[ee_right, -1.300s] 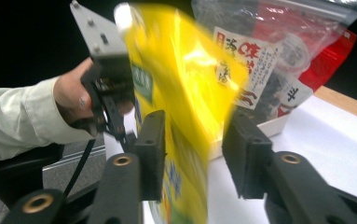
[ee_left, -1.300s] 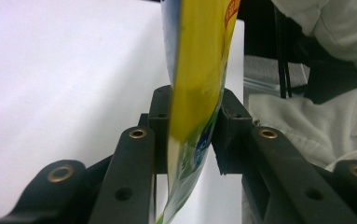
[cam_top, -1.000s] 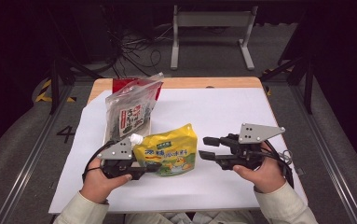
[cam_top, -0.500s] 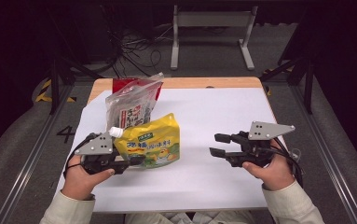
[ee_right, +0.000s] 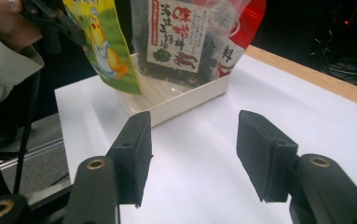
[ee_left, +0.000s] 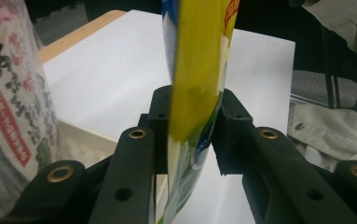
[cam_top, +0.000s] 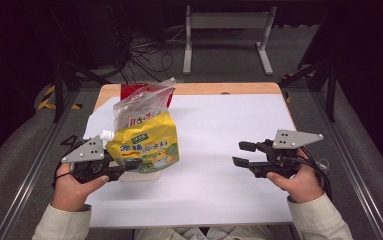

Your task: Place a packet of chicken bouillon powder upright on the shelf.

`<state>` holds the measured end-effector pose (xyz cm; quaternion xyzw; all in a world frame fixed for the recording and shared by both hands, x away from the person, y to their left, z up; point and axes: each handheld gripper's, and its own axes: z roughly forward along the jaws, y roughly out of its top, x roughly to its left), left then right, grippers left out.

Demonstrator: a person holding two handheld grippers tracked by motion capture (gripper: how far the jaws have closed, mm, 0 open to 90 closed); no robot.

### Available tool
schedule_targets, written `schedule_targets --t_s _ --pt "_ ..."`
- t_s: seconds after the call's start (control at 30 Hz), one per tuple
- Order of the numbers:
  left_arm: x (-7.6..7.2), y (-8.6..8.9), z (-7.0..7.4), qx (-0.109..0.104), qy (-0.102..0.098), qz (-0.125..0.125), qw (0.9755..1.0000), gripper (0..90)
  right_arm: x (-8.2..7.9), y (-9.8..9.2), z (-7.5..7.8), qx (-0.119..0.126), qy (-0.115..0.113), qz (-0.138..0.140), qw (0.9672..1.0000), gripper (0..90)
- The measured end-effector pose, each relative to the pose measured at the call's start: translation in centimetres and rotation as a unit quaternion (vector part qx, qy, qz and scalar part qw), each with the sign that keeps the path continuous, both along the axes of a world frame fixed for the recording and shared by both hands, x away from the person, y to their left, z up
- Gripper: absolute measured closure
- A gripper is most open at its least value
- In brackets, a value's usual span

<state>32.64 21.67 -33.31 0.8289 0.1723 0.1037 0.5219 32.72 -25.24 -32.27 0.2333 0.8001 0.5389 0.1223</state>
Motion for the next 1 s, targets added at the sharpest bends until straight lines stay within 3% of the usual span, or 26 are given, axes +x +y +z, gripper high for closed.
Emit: schedule_targets --t_s 0.13,0.4,0.7,1.0 --pt "0.1 0.4 0.0 -0.001 -0.001 0.007 1.0000 72.0 0.1 -0.2 -0.1 -0.006 0.001 -0.005 1.0000 44.3" --pt "0.4 1.1 0.0 -0.004 -0.005 0.046 0.9989 72.1 0.2 -0.7 -0.2 -0.012 0.003 -0.015 0.9998 42.4" --pt "0.8 1.5 -0.4 0.015 -0.006 0.095 0.9954 72.1 0.3 -0.7 -0.3 -0.014 0.004 -0.017 0.9997 41.7" --pt "1.1 1.7 -0.8 0.044 0.001 0.103 0.9937 72.0 0.3 -0.6 -0.3 -0.014 0.006 -0.016 0.9998 40.9"
